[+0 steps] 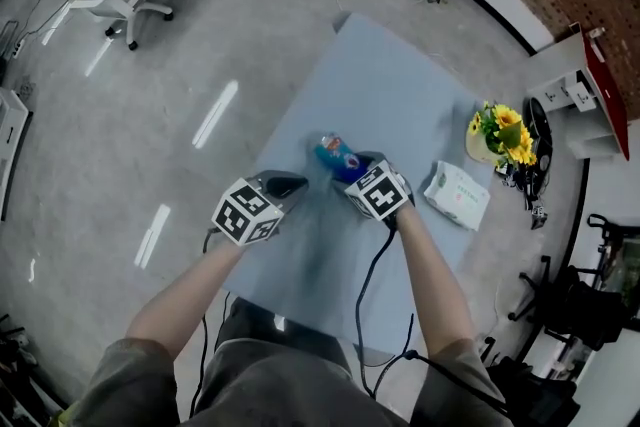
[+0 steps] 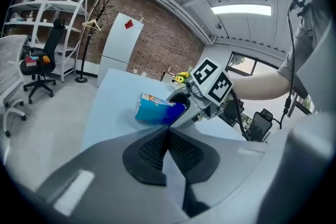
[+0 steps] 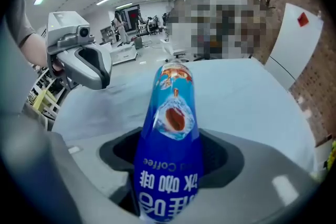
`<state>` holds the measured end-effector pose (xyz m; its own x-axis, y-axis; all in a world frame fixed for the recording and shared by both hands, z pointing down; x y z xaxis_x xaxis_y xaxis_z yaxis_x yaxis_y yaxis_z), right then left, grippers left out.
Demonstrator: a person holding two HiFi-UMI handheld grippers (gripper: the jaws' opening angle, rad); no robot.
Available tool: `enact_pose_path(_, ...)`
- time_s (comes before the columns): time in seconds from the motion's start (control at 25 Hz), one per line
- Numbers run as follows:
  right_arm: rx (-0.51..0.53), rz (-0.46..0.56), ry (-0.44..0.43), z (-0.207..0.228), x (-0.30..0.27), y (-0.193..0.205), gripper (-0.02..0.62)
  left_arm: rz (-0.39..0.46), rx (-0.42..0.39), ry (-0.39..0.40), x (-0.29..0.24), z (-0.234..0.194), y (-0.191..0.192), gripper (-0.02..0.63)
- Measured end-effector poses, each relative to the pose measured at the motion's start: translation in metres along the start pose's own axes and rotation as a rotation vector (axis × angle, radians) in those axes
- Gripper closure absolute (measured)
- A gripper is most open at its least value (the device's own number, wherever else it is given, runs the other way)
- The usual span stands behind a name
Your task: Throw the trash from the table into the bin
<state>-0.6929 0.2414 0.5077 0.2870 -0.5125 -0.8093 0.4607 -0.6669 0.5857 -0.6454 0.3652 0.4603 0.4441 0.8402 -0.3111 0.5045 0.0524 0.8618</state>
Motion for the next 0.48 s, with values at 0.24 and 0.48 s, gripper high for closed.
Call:
enact_pose_path(0.24, -0.023, -0.003, 0.027, 0.002, 0.002, 0.001, 0.29, 0.005, -0.001, -0.007, 0.006, 0.002, -0.001, 0.607)
enact_pose_path(0.48, -0.012, -0.024, 0.057, -0.005, 0.009, 0.007, 0.29, -0.004, 0.003, -0.01, 0.012, 0.01, 0.001, 0.607)
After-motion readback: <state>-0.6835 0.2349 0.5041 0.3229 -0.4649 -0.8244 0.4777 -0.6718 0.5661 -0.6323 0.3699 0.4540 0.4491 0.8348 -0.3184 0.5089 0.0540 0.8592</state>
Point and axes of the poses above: the fingertips, and each gripper's own axes: x backward along the fingers, z to its right, y out of its underside, the point moved 4 cm from there along x, backward along the fingers, and after that the axes turned 10 degrees about z, right-handed, at the moved point
